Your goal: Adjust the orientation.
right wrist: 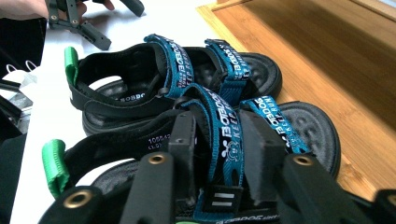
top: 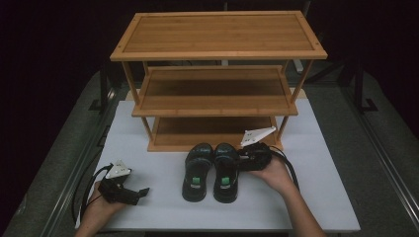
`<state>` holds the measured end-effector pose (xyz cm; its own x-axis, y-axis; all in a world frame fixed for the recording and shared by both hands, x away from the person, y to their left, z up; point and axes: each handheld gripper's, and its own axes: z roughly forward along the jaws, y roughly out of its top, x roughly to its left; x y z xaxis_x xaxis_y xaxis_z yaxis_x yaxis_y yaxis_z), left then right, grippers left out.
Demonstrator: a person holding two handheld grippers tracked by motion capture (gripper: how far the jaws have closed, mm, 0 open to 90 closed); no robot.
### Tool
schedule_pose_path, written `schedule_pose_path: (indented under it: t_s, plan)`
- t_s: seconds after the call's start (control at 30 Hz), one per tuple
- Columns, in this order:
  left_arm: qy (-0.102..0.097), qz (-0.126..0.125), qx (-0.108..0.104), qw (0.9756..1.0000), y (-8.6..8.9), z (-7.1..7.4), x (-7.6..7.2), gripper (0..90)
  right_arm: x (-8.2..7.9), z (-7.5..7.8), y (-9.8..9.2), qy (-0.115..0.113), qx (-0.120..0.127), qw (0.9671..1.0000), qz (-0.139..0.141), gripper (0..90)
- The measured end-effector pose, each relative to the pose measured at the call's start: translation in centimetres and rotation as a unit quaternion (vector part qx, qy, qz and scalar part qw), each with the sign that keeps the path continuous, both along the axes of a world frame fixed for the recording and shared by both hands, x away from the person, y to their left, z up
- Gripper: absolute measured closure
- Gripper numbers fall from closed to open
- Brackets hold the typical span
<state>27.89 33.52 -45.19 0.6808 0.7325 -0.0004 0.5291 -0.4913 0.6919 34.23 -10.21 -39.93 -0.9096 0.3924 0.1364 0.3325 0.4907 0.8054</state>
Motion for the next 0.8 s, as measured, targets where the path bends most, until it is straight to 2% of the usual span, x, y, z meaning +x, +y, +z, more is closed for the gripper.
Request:
schedule_pose_path:
  t_s: [0.1, 0.2, 0.43, 0.5, 0.6, 0.7, 0.8]
  plan:
    - [-0.001, -0.002, -0.005, 1.0, 0.1, 0.1, 0.1, 0.0, -0.2, 0.2, 0.0, -0.002, 0.003, 1.0, -0.003, 53.3]
    - [-0.003, -0.016, -0.029, 0.9994, 0.0, 0.4, 0.1, 8.5, -0.5, 0.4, -0.1, -0.009, -0.004, 0.9999, -0.01, 48.1]
    - [-0.011, -0.048, -0.029, 0.9983, -2.2, 1.7, 0.2, 8.6, -1.1, 0.5, -0.8, -0.007, -0.002, 0.9998, -0.018, 43.1]
    - [-0.013, -0.059, -0.036, 0.9975, -3.0, 2.3, 0.3, 8.6, -1.3, 0.6, -0.9, -0.008, -0.004, 0.9997, -0.021, 41.9]
    - [-0.017, -0.08, -0.053, 0.9953, -4.3, 3.3, 0.4, 8.7, -1.5, 0.7, -1.0, -0.011, -0.003, 0.9997, -0.021, 41.4]
    - [-0.019, -0.1, -0.07, 0.9924, -5.2, 4.3, 0.6, 14.6, -1.7, 0.7, -1.2, -0.01, -0.004, 0.9996, -0.026, 40.2]
    - [-0.023, -0.118, -0.076, 0.9899, -6.4, 5.3, 1.1, 14.7, -1.7, 0.8, -1.7, -0.008, 0.0, 0.9994, -0.032, 39.8]
